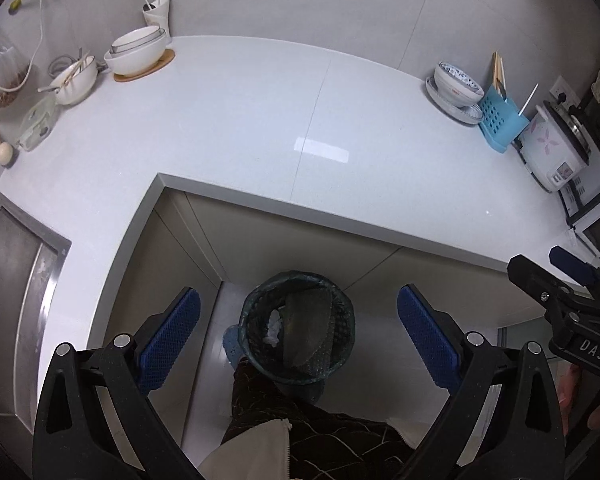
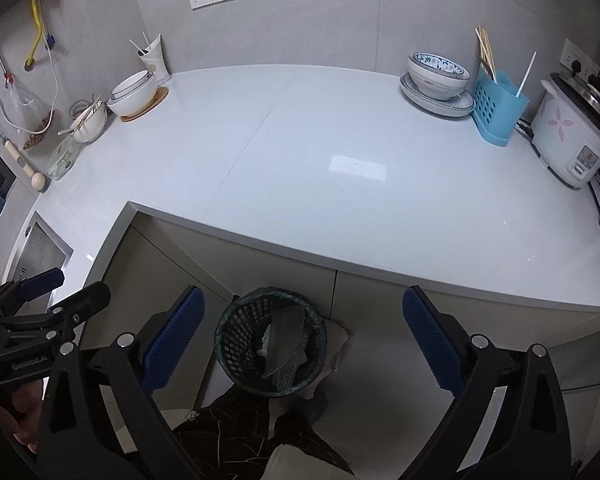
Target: Collect trash
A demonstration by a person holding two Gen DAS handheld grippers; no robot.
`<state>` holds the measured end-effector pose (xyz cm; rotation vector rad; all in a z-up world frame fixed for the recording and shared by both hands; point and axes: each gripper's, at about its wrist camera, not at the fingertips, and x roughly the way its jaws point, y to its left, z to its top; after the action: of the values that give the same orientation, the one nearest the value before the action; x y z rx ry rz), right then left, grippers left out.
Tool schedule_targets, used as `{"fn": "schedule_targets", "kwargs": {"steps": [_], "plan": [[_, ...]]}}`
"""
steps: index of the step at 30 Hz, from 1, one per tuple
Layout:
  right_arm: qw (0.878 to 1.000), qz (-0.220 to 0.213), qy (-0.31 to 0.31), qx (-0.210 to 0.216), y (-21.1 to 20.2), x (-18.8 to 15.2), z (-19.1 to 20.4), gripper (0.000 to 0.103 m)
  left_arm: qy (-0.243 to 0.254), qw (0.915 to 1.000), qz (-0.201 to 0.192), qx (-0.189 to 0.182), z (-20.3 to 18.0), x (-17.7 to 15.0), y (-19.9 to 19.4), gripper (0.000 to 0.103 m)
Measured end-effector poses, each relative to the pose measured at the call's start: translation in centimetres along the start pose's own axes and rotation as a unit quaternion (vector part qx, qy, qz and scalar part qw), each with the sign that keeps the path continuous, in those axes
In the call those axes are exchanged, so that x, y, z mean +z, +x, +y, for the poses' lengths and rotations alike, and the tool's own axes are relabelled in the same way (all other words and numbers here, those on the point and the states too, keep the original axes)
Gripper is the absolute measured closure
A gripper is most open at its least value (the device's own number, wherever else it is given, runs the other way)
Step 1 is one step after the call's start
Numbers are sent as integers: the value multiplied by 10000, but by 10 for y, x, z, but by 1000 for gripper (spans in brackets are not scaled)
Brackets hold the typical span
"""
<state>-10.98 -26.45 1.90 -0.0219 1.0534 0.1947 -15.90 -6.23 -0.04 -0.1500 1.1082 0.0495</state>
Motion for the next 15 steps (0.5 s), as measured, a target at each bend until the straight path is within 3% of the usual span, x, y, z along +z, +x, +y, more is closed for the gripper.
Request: {"fn": "schedule_targets", "kwargs": {"steps": [15], "plan": [[10000,48,31,-43,-5,-3,0,8,-10,9999,96,97,0,-2,-1,6]]}}
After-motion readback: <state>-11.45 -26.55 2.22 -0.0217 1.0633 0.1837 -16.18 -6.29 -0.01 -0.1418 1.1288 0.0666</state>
